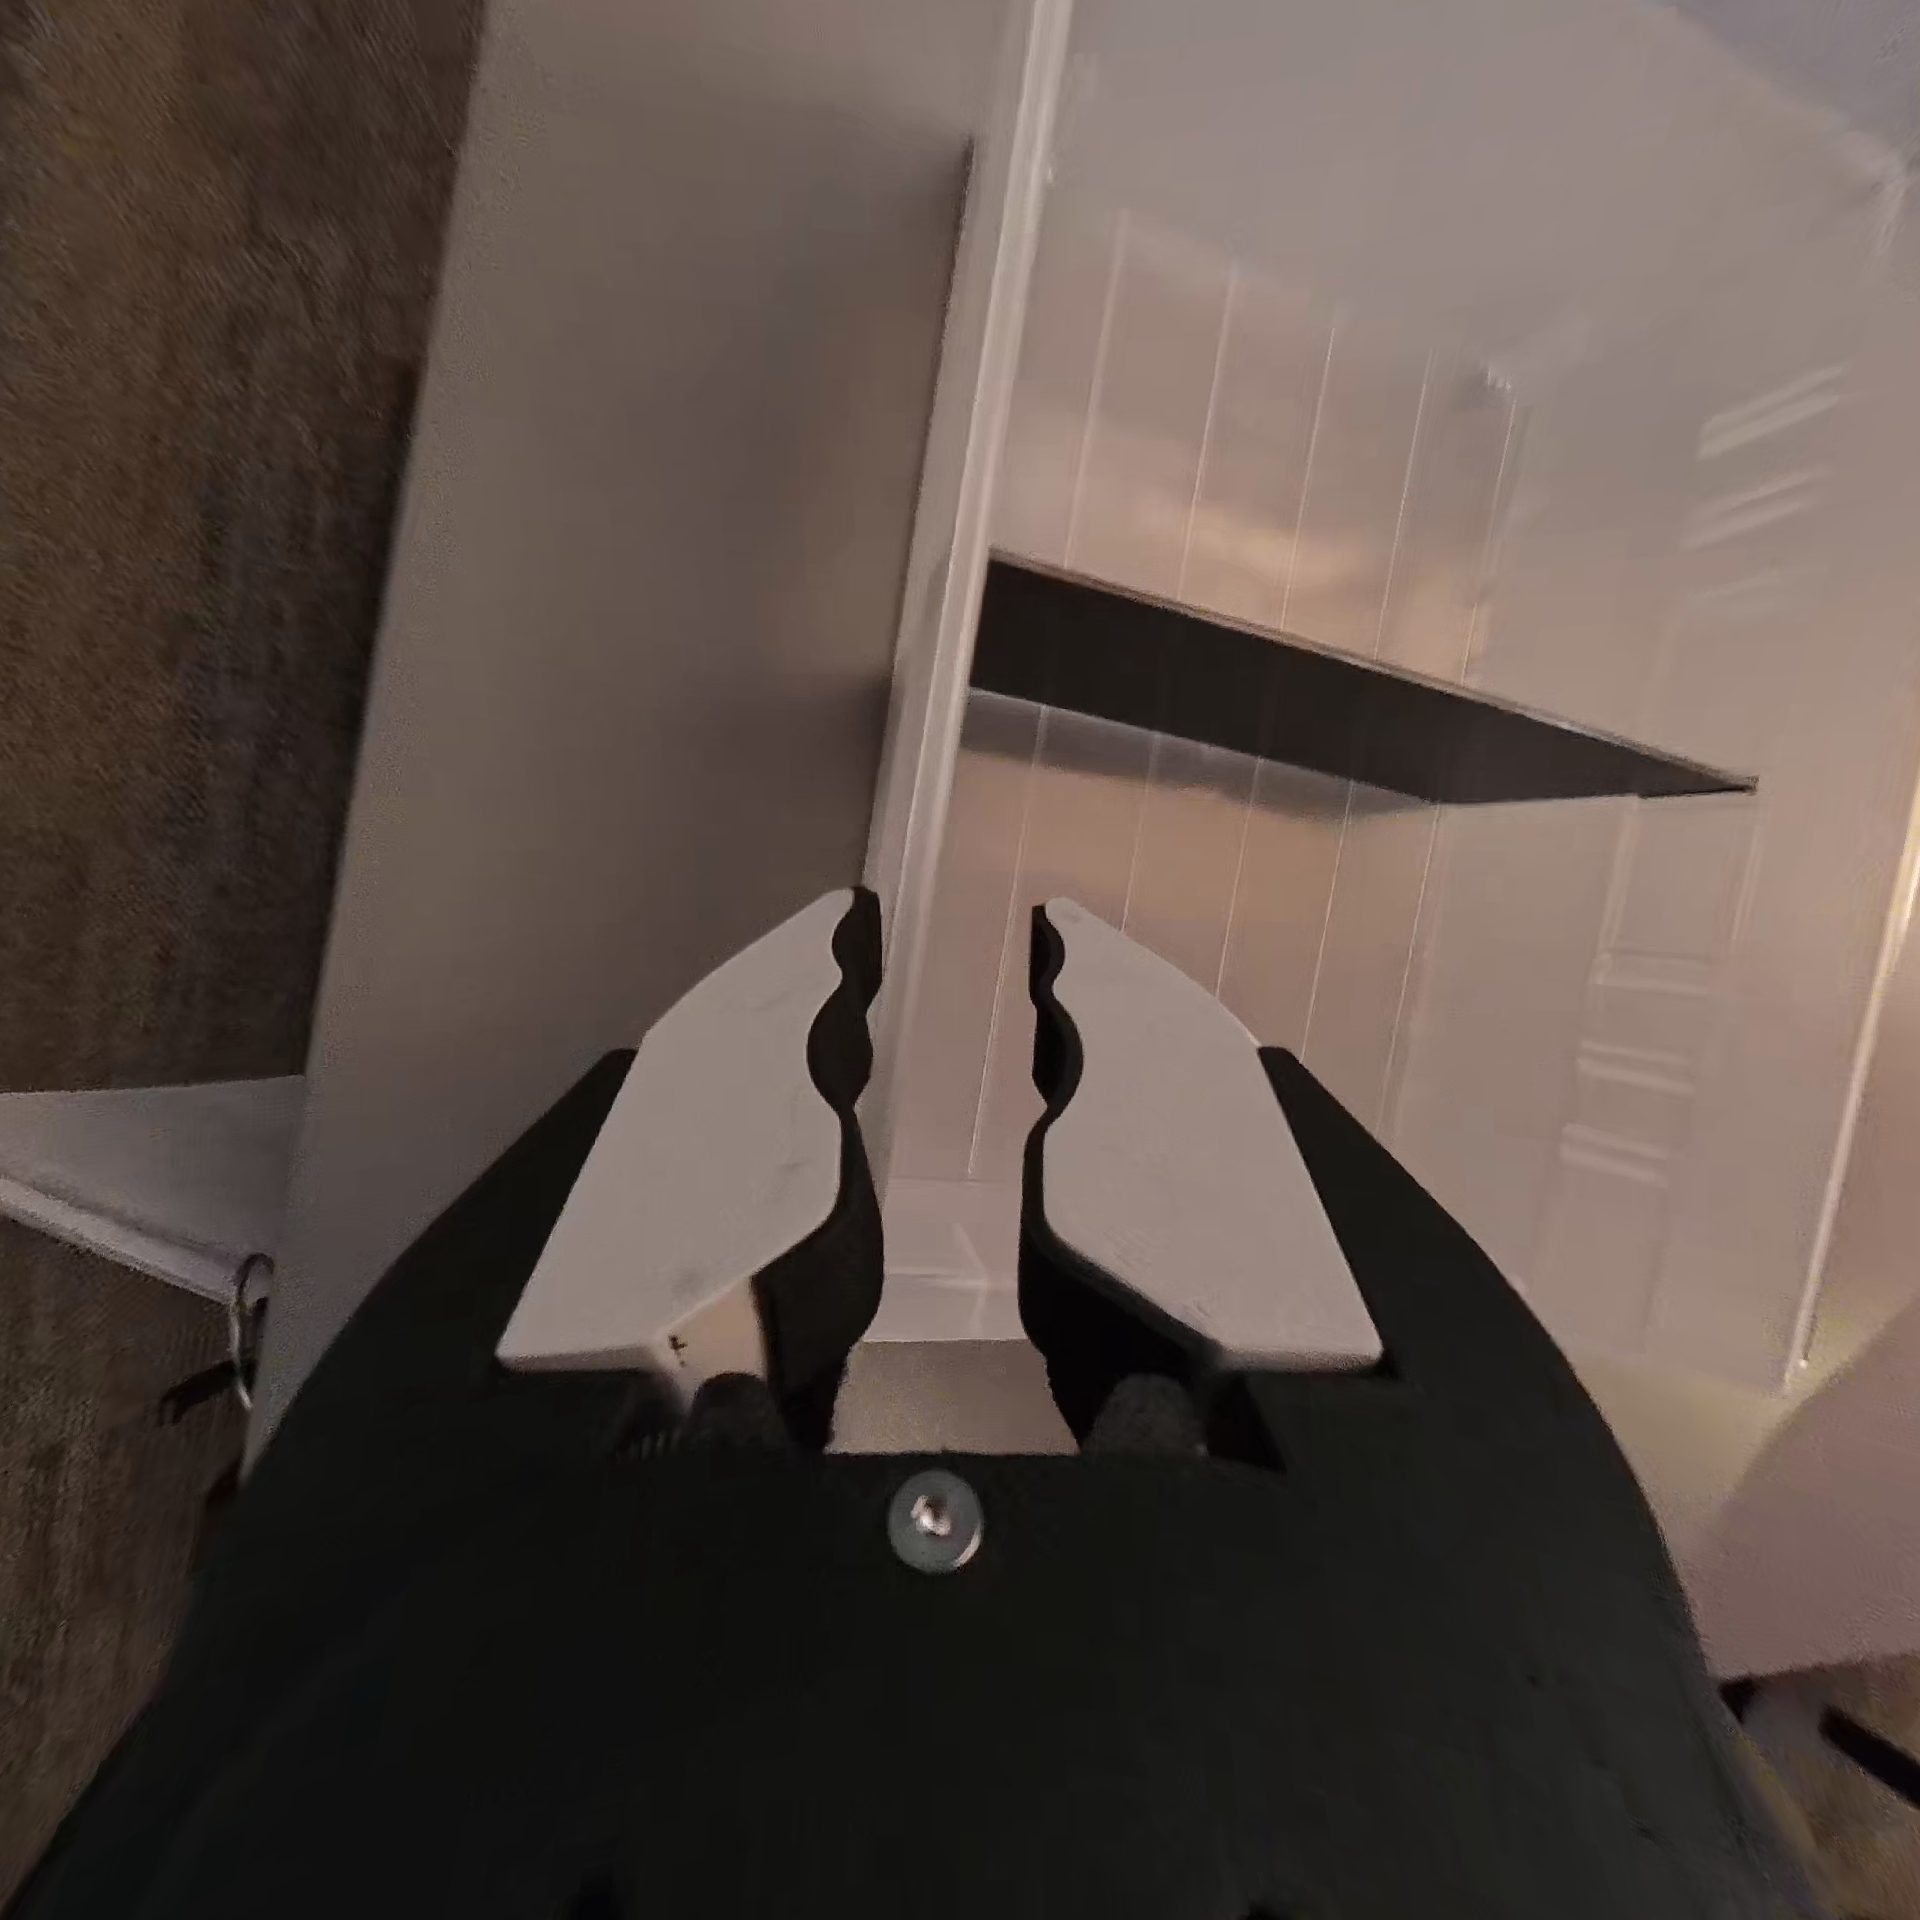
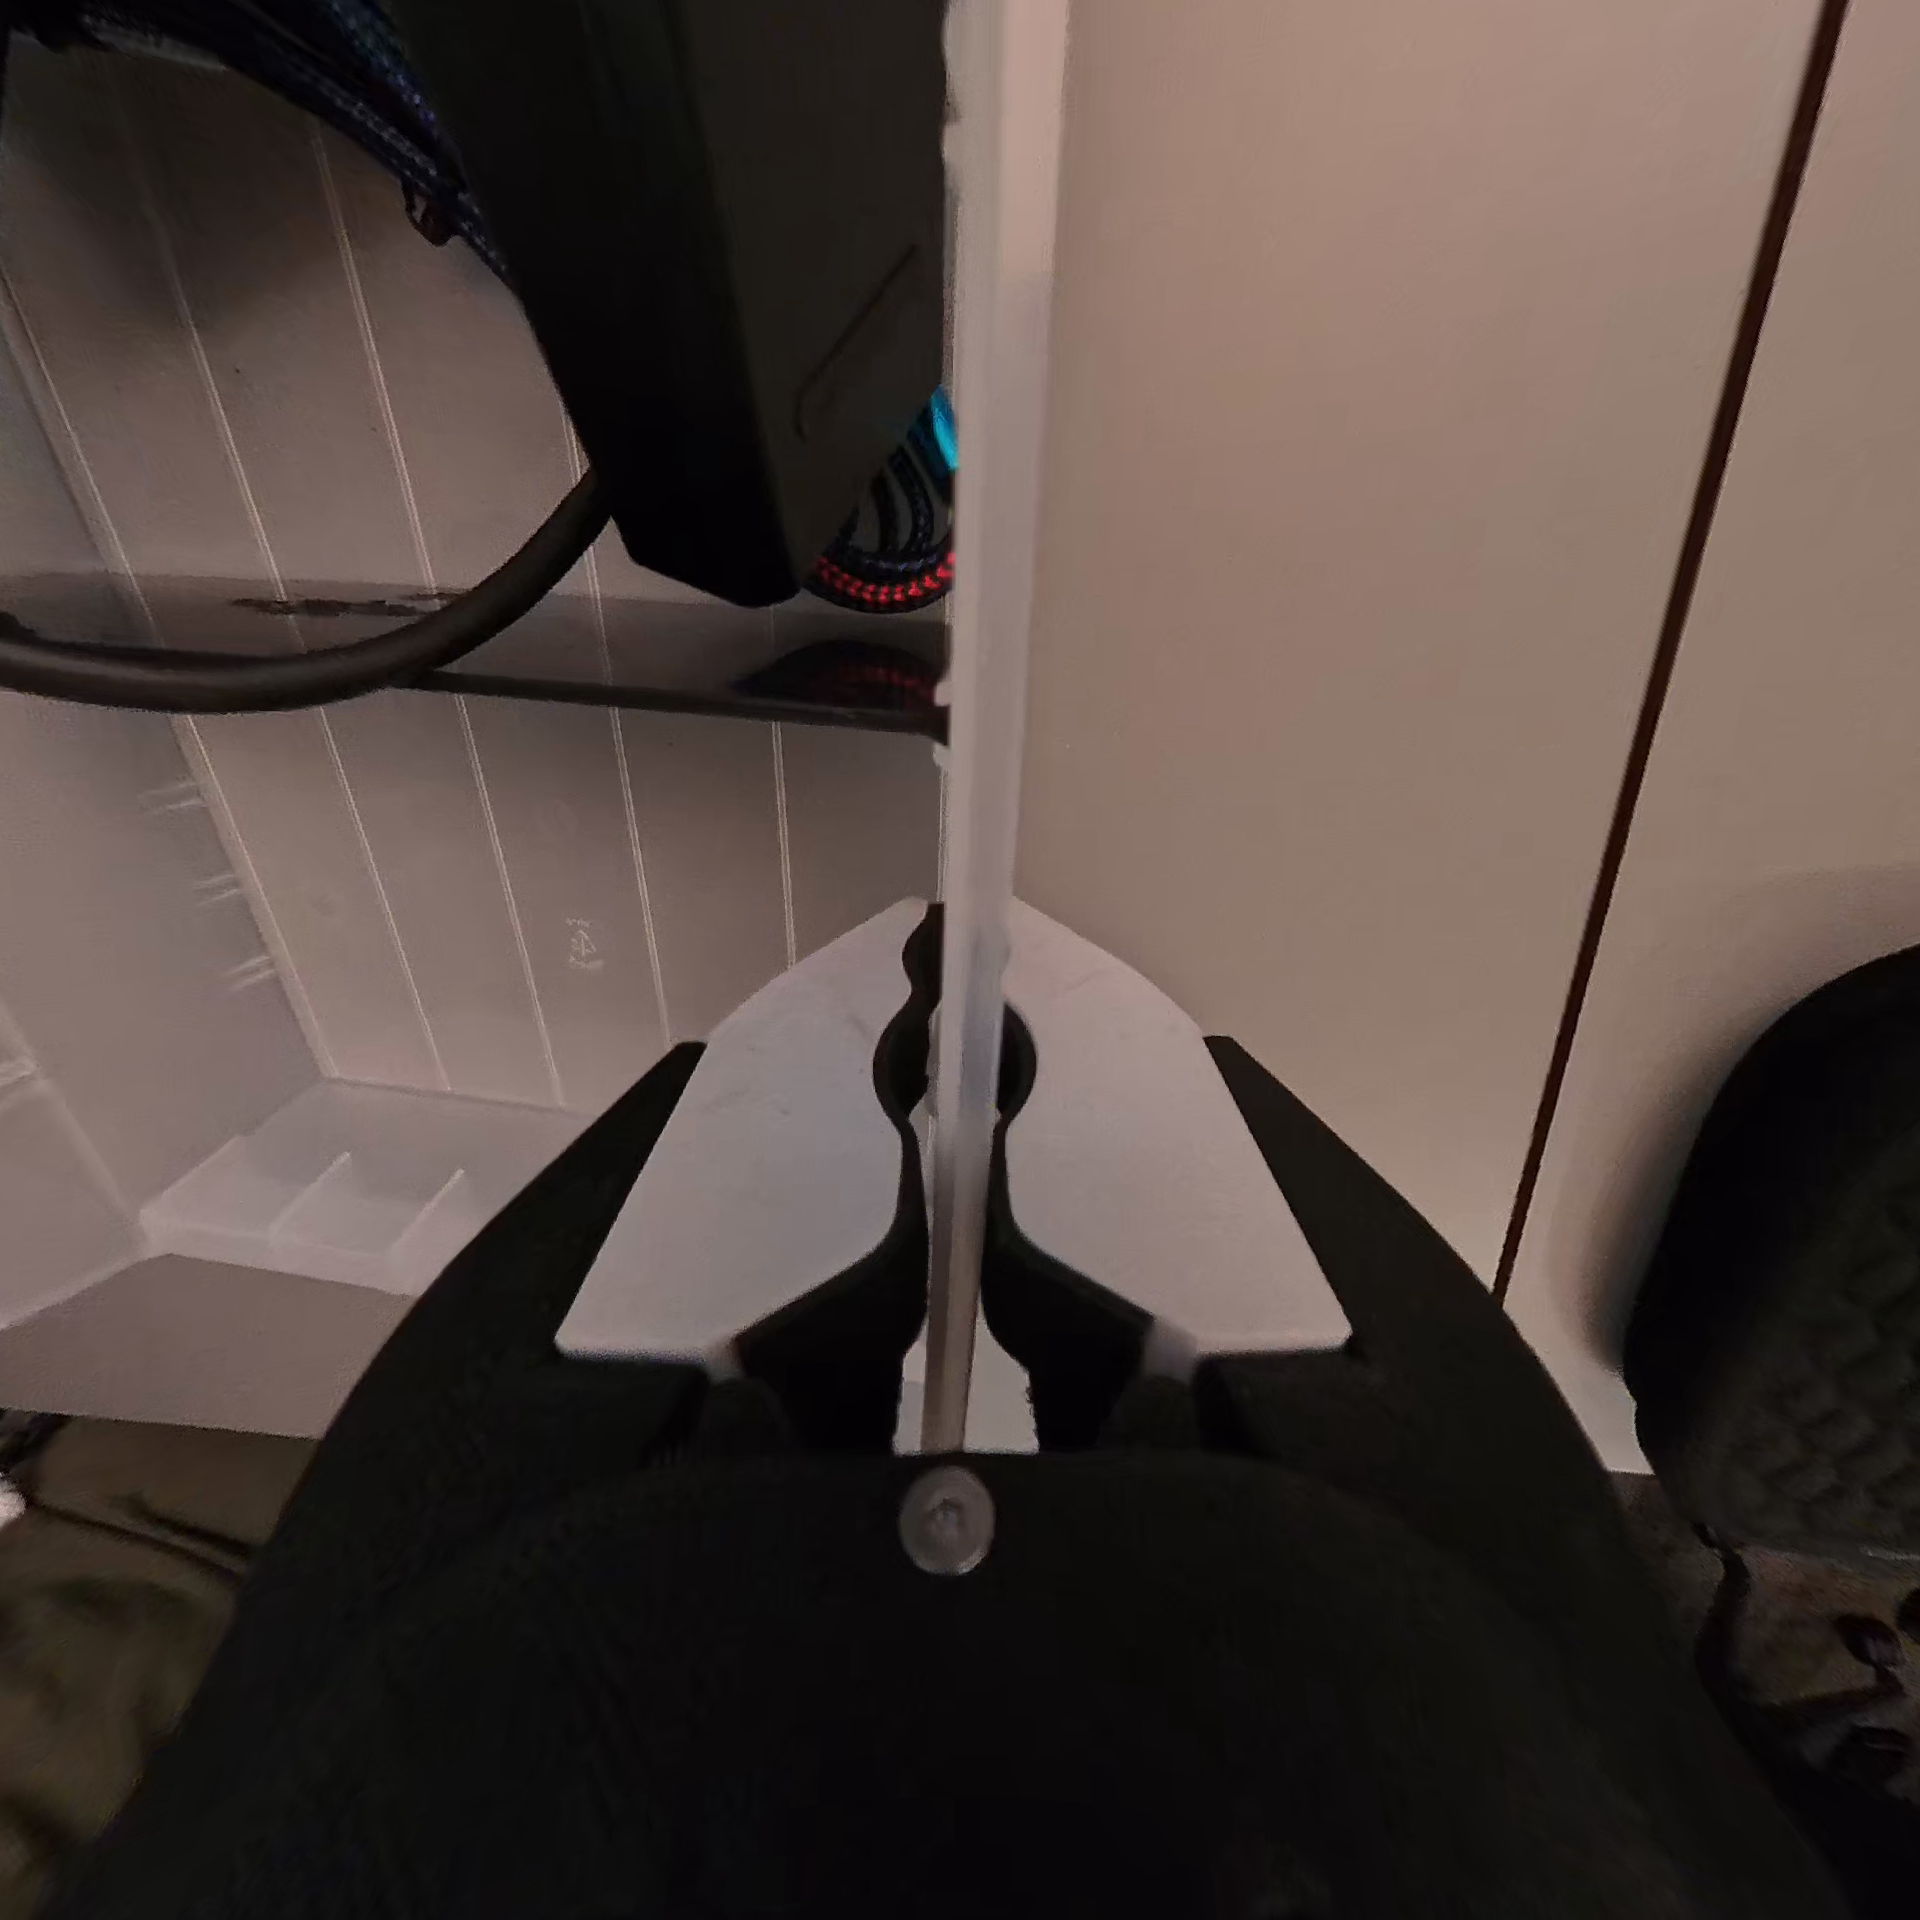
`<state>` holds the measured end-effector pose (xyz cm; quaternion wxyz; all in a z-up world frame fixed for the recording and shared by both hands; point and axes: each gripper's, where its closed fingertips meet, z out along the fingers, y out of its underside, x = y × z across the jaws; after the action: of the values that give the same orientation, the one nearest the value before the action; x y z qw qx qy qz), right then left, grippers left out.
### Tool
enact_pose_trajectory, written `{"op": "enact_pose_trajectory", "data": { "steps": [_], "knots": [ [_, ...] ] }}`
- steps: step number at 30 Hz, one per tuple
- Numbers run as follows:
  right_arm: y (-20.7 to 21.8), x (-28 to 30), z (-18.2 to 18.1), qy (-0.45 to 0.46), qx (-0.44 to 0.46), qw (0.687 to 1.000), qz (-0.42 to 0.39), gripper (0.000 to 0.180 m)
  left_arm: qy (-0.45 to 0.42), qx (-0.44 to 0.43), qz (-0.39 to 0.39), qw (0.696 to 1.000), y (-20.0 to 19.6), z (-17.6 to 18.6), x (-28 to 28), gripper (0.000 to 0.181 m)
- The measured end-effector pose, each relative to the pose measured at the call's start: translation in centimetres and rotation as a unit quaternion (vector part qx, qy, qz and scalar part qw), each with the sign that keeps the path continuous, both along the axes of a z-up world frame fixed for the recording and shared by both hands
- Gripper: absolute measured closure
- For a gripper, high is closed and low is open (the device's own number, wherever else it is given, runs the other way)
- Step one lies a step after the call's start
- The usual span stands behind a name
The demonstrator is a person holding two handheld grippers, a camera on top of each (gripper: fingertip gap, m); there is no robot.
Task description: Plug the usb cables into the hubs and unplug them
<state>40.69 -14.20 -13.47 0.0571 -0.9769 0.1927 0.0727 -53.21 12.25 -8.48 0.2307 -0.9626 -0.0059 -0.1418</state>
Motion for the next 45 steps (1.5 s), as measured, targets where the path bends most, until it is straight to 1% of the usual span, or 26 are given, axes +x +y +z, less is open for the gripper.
{"op": "enact_pose_trajectory", "data": {
  "steps": [1,3,5,6,8,10,14,19,22,24,26,31,37,39,41,43,45],
  "knots": [
    [-0.2,-0.3,0.0,0.005,-0.005,1.0,0.006,0.174,0.006,-0.01,-0.006,1.0,-0.1,-0.3,0.2,0.153],
    [-1.0,-1.4,0.0,0.023,-0.031,0.999,0.027,0.173,0.027,-0.023,-0.021,0.999,-0.5,-0.5,0.5,0.16],
    [-1.6,-2.4,0.0,0.032,-0.045,0.997,0.051,0.172,0.036,-0.041,-0.052,0.997,-1.0,-0.8,1.6,0.175],
    [-1.5,-2.6,0.0,0.032,-0.041,0.997,0.055,0.172,0.032,-0.046,-0.078,0.995,-1.2,-0.8,2.7,0.174],
    [-1.5,-3.1,0.0,0.033,-0.035,0.997,0.054,0.172,0.058,-0.054,-0.126,0.989,-1.5,-0.9,4.4,0.172],
    [-1.5,-3.7,0.0,0.032,-0.034,0.997,0.053,0.172,0.089,-0.07,-0.148,0.982,-1.6,-1.0,5.7,0.174],
    [-0.9,-5.6,0.0,0.029,-0.031,0.997,0.066,0.173,0.122,-0.082,-0.188,0.971,-1.5,-1.1,8.9,0.173],
    [1.3,-10.0,0.0,0.026,-0.03,0.995,0.088,0.172,0.13,-0.083,-0.257,0.954,-1.8,-1.3,13.5,0.174],
    [3.0,-13.0,0.0,0.025,-0.028,0.994,0.107,0.172,0.139,-0.102,-0.284,0.943,-2.7,-1.5,15.7,0.174],
    [4.0,-14.8,0.1,0.025,-0.028,0.991,0.125,0.172,0.154,-0.122,-0.308,0.931,-3.5,-1.9,16.9,0.174],
    [4.8,-16.5,0.1,0.022,-0.034,0.989,0.143,0.172,0.174,-0.139,-0.333,0.916,-4.2,-2.4,17.9,0.169],
    [6.6,-20.2,0.1,0.021,-0.048,0.985,0.164,0.172,0.17,-0.156,-0.36,0.904,-5.4,-2.5,20.6,0.164],
    [8.3,-23.8,0.1,0.022,-0.044,0.981,0.189,0.171,0.168,-0.175,-0.381,0.892,-6.9,-2.4,23.0,0.163],
    [8.6,-24.5,0.2,0.017,-0.042,0.979,0.197,0.167,0.166,-0.178,-0.393,0.886,-7.5,-2.2,23.7,0.159],
    [9.1,-24.8,0.5,0.011,-0.03,0.981,0.192,0.154,0.174,-0.167,-0.401,0.884,-7.7,-1.7,23.9,0.156],
    [10.1,-24.8,1.6,-0.002,0.005,0.984,0.179,0.147,0.183,-0.143,-0.401,0.886,-7.6,-0.7,23.8,0.154],
    [11.2,-24.7,3.4,-0.023,0.058,0.983,0.171,0.14,0.186,-0.104,-0.394,0.894,-7.3,1.0,23.9,0.155]
  ]
}}
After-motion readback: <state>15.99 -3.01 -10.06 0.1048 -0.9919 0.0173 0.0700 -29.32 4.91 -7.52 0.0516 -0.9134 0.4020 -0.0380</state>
